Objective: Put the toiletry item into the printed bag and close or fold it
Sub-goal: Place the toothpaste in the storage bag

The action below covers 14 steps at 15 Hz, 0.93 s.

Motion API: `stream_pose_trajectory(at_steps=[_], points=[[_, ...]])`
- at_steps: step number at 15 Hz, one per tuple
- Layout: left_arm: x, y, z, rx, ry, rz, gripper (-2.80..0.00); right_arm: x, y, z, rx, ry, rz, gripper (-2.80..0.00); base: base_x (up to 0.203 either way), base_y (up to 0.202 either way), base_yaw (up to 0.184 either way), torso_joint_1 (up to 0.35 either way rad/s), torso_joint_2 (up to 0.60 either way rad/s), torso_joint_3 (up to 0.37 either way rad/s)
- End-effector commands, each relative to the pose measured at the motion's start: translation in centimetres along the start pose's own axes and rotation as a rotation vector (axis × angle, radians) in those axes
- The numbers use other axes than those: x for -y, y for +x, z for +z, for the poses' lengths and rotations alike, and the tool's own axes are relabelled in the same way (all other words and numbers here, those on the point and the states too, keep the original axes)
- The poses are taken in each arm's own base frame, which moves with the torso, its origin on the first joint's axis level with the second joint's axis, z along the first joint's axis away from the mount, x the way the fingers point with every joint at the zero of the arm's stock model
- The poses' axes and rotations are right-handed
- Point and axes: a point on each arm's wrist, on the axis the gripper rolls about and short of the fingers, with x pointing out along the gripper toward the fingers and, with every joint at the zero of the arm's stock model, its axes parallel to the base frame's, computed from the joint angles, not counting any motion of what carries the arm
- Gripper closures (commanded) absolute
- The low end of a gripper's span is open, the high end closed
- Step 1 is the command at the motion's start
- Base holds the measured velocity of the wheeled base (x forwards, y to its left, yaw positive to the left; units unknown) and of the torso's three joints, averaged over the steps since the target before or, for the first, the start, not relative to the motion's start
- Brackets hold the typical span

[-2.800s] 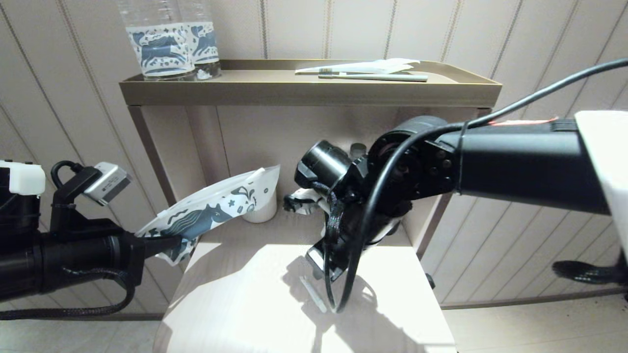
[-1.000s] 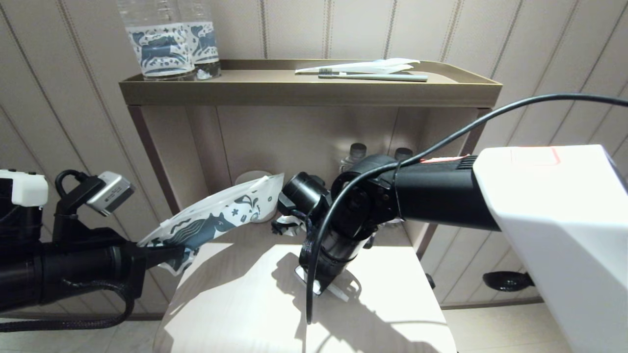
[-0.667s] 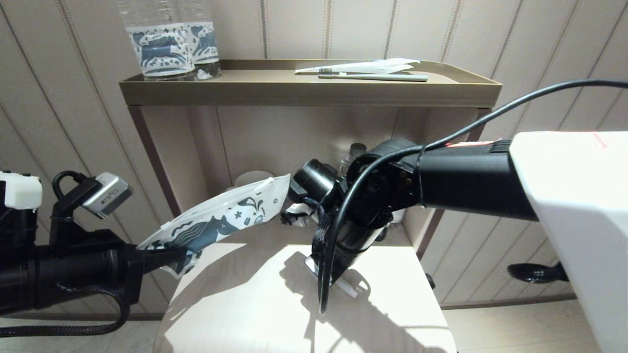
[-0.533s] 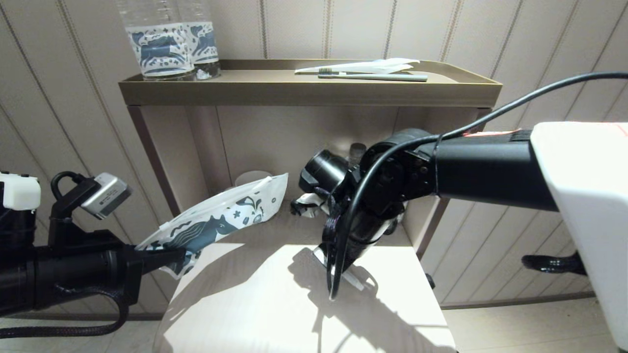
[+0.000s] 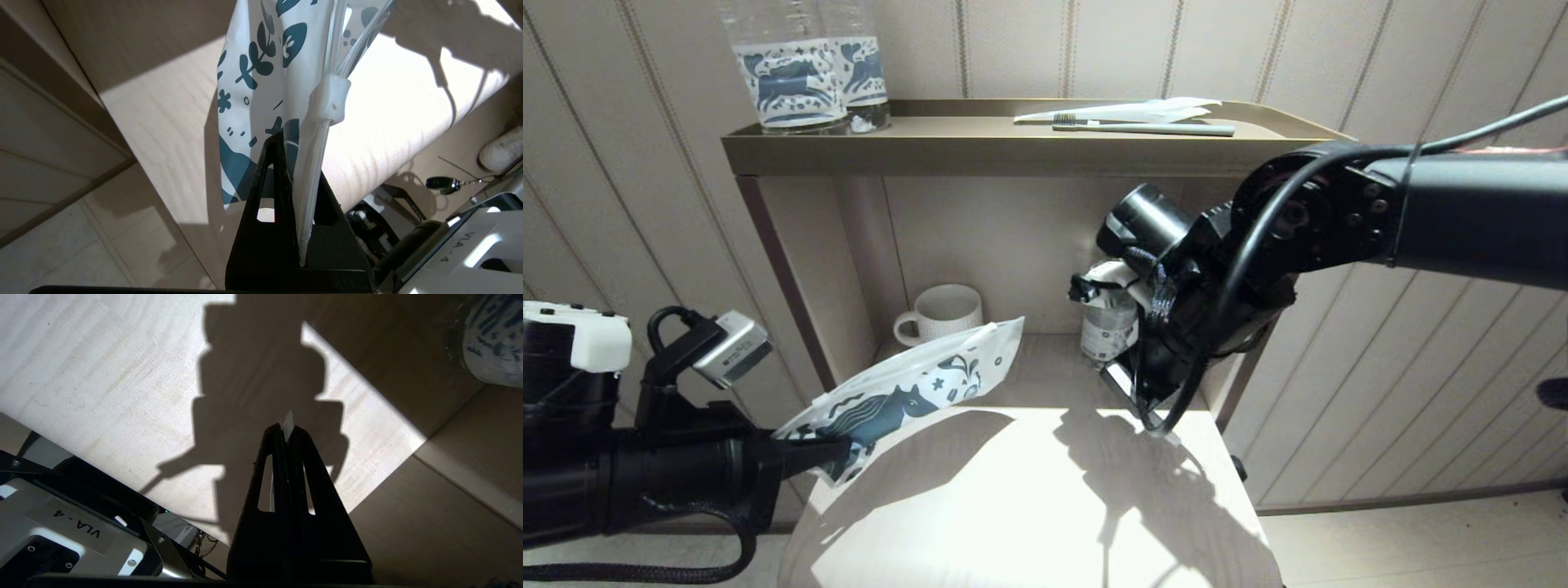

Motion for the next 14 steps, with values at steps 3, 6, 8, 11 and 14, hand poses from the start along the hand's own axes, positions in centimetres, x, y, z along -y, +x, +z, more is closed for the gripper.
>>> stream_pose_trajectory(at_steps=[3, 6, 8, 11, 14], points=[[-0.7, 2.6, -0.2, -0.069, 0.140, -0.057, 0.00, 1.0, -5.5, -0.2, 0.144, 0.015, -0.005, 0.00, 0.000, 0.000, 0.000, 0.000, 0.00, 0.000], [0.7, 4.3, 1.1, -0.056, 0.293, -0.157, 0.00, 1.0, -8.5, -0.8, 0.214, -0.021, 0.000, 0.00, 0.000, 0.000, 0.000, 0.000, 0.00, 0.000], [1.2, 5.8, 1.6, -0.058, 0.395, -0.200, 0.00, 0.7, -9.2, -0.9, 0.239, -0.066, 0.015, 0.00, 0.000, 0.000, 0.000, 0.000, 0.00, 0.000], [2.9, 7.2, 2.4, -0.019, 0.529, -0.348, 0.00, 0.3, -10.3, -1.3, 0.263, -0.092, 0.133, 0.00, 0.000, 0.000, 0.000, 0.000, 0.00, 0.000], [3.4, 9.9, 2.6, -0.039, 0.537, -0.429, 0.00, 0.2, -11.1, -1.7, 0.278, -0.105, 0.221, 0.00, 0.000, 0.000, 0.000, 0.000, 0.00, 0.000]])
